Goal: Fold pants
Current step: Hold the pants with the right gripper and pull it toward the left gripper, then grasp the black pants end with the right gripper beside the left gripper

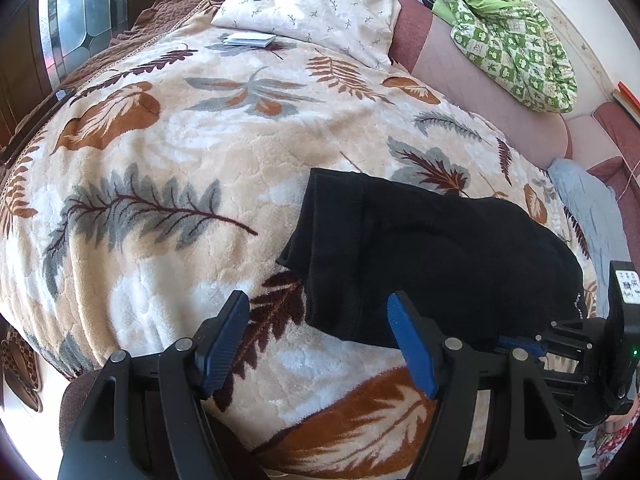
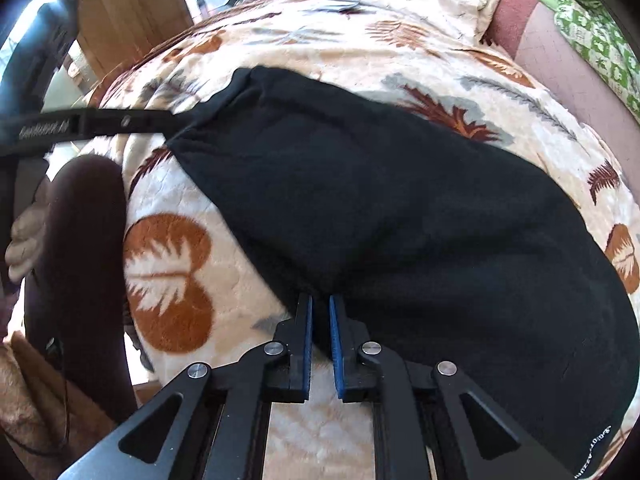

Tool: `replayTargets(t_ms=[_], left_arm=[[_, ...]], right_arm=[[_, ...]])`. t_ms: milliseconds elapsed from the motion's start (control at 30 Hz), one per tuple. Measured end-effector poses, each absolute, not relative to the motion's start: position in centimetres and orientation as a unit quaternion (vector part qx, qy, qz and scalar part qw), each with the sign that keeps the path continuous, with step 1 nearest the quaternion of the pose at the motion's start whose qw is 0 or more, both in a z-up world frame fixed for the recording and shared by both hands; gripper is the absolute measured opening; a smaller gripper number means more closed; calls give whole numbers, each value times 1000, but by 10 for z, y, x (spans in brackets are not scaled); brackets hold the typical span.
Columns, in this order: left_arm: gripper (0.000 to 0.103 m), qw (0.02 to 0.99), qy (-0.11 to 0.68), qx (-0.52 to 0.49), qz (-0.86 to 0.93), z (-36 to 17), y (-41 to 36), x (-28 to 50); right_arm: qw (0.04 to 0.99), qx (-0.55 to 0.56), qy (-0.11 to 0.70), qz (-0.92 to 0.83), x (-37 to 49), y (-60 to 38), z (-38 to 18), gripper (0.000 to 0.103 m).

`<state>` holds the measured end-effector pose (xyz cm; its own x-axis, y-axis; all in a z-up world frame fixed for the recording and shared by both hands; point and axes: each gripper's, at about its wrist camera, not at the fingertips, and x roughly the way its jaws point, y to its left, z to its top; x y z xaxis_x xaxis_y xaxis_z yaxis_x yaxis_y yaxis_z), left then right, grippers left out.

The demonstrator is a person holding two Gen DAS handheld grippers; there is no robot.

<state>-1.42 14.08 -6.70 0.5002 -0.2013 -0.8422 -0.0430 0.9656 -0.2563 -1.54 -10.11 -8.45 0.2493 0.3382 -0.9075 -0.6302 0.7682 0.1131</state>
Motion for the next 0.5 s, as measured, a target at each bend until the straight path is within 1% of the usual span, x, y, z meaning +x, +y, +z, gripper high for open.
replayTargets(t_ms=[33, 100, 167, 267, 400, 500], left_arm=[[71, 857, 498, -124, -46, -67, 141, -14], [71, 857, 499, -122, -47, -67, 141, -14], [71, 858, 498, -120, -47, -66, 140, -13], [71, 858, 497, -122, -51, -67, 136, -10], [71, 857, 500, -115, -55, -70, 125, -6], [71, 861, 491, -117, -60, -65, 122, -9]], right_arm=[[774, -144, 530, 314, -19, -102, -86, 13], [768, -133, 537, 321, -21, -105, -87, 15], [754, -128, 550, 335, -25, -105, -87, 21], [752, -115, 546, 351, -29, -107, -76, 22], [795, -76, 517, 308, -16, -118, -65, 22], [816, -42, 515, 258, -1, -125, -72, 25]])
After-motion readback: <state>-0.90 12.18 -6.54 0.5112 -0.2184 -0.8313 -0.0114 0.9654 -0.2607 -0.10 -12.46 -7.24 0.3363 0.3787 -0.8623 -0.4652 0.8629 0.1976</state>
